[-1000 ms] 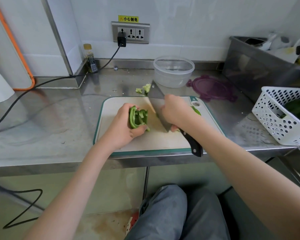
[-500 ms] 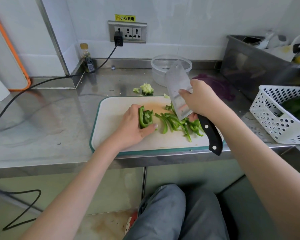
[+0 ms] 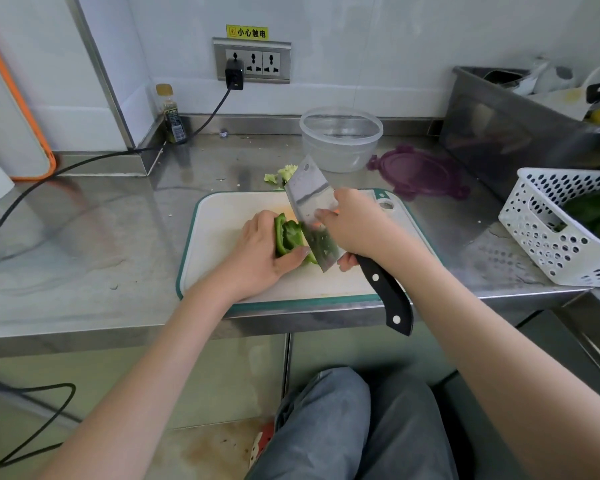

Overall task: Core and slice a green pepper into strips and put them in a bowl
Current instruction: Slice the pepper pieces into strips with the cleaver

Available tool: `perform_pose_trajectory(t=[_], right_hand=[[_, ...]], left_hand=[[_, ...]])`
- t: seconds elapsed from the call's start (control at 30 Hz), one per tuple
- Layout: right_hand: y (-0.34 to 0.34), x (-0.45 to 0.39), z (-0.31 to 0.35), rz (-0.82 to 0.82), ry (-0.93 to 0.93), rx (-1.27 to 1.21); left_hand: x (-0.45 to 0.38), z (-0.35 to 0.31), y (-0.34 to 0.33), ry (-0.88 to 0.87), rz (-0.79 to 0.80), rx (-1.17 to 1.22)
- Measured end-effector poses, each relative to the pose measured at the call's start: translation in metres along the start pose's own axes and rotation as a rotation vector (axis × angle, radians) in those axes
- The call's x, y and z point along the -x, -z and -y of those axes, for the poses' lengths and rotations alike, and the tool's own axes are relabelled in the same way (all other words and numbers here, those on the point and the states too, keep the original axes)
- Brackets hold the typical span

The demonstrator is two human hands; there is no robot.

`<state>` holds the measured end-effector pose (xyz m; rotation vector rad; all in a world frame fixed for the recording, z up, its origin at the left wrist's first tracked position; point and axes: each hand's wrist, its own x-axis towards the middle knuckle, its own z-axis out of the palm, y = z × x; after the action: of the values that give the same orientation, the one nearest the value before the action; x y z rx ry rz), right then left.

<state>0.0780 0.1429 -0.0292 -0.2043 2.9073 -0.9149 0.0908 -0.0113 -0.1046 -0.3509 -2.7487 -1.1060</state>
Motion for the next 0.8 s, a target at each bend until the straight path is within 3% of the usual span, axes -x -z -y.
perform_pose_trajectory(t=[0.17, 0.23, 0.37, 0.47, 0.63, 0.8], right_hand=[[0.007, -0.003, -0.001, 0.016, -0.064, 0.003], [0.017, -0.003, -0.006, -0.058, -0.066, 0.037], [0.028, -0.007, -0.024, -0.168, -0.037, 0.022], [0.031, -0.007, -0.026, -0.165, -0.027, -0.039], [0.013, 0.009, -0.016, 0.072, -0.056, -0.218], [0.002, 0.014, -0.024, 0.136, -0.069, -0.161]], left_hand=[[-0.001, 0.003, -0.002, -0.002, -0.012, -0.096], [-0.001, 0.004, -0.003, -0.001, -0.043, -0.094], [-0.003, 0.008, 0.002, 0.034, -0.247, 0.022], [-0.003, 0.009, 0.006, 0.085, -0.291, 0.18], [-0.004, 0.008, 0.011, 0.129, -0.436, 0.334], [0.0, 0.0, 0.014, 0.14, -0.501, 0.391]])
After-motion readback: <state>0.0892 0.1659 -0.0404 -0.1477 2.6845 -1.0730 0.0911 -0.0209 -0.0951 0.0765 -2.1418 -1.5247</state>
